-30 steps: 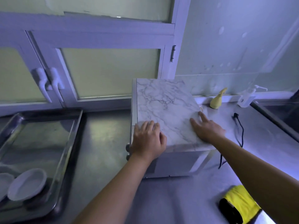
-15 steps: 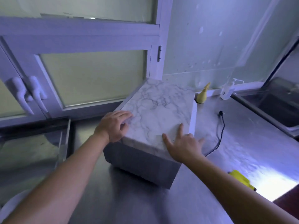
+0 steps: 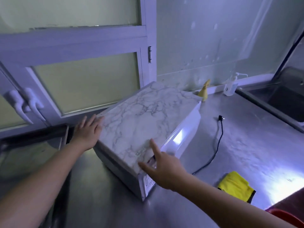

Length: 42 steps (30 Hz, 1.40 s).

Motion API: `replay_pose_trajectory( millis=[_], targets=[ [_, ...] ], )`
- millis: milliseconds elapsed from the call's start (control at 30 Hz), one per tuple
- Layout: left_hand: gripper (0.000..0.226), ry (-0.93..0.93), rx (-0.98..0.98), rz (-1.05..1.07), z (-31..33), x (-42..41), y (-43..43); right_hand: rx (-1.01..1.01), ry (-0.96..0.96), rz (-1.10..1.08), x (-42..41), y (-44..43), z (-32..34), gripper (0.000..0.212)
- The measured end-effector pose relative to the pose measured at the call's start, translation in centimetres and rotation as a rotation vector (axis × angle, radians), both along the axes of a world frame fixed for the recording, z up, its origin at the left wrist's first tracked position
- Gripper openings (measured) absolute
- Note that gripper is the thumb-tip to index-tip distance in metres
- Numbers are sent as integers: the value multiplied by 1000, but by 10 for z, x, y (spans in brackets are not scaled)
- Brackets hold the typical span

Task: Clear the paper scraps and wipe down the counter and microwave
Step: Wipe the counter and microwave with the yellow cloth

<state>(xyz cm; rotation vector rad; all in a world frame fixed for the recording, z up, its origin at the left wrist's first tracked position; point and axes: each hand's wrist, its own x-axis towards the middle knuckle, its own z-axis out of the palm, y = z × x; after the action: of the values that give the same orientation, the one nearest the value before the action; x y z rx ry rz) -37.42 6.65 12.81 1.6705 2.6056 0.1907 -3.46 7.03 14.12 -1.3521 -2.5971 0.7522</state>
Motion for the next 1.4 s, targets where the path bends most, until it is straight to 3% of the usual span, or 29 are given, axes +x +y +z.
replay_pose_trajectory(
  millis=[100, 200, 267, 333, 500, 800, 1000, 1400],
  targets=[
    [58, -303, 321, 223, -12, 62, -27, -11, -7, 102, 34, 45, 10, 65],
    [56, -723, 680, 421, -21, 146, -38, 29, 149, -59, 55, 120, 18, 42],
    [60, -934, 831, 531, -22, 196, -37, 168, 167, -155, 60, 180, 21, 49],
    [64, -1008, 938, 607, -22, 229, -35, 258, 88, -211, 58, 237, 25, 62],
    [56, -795, 1031, 798, -16, 257, -27, 221, -110, -254, 34, 335, 13, 67],
    [53, -662, 1150, 963, -23, 258, -17, 217, -98, -325, 23, 351, 2, 68],
    [34, -616, 1310, 930, -23, 233, -30, 199, -152, -447, 29, 325, -4, 70],
    [29, -715, 1655, 710, -26, 155, -74, 174, -50, -745, 66, 198, -12, 60]
  ],
)
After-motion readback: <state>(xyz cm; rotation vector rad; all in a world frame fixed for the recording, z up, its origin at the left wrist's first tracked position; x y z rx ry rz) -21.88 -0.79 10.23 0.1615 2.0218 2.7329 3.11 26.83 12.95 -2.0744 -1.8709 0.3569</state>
